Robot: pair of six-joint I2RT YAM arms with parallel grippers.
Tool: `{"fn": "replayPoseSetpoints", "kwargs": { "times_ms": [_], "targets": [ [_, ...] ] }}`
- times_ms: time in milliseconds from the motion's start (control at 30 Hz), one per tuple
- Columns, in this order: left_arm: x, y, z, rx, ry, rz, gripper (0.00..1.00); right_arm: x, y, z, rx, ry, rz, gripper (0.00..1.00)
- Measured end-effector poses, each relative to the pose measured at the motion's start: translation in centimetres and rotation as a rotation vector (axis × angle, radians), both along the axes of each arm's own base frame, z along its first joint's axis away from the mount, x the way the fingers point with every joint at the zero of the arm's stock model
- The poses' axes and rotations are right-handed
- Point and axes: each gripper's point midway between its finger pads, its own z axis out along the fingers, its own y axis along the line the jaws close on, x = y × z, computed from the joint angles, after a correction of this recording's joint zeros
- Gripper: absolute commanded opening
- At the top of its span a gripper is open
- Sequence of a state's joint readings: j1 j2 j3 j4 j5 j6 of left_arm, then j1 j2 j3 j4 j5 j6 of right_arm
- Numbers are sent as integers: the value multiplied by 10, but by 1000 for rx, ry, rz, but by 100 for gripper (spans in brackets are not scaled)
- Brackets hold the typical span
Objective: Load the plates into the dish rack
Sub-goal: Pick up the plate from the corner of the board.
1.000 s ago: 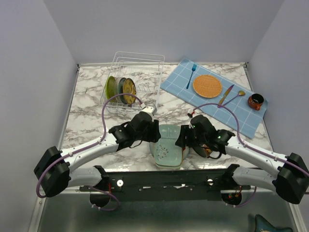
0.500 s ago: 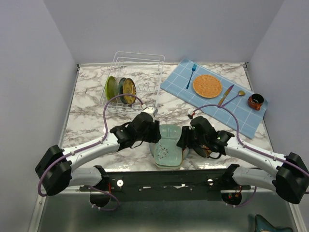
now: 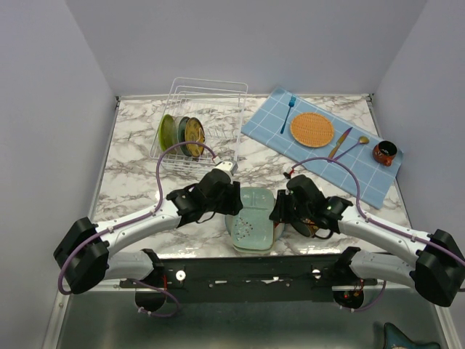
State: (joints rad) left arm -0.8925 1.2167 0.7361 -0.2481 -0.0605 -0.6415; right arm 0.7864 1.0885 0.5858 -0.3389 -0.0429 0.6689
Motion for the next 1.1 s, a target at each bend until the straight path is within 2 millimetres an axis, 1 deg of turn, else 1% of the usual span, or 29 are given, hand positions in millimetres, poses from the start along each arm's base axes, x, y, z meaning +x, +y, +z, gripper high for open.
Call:
{"fn": "replayPoseSetpoints", "kwargs": {
  "times_ms": [433, 800, 1100],
  "targets": [
    [-1, 1, -6, 8, 9, 2, 58, 0, 0, 1, 4, -1, -4, 32],
    [0, 0, -6, 4, 7, 2, 58, 0, 1, 1, 8, 5, -9, 32],
    [0, 0, -6, 6, 5, -2, 58, 1, 1, 3, 8, 31, -54, 32]
  ]
}}
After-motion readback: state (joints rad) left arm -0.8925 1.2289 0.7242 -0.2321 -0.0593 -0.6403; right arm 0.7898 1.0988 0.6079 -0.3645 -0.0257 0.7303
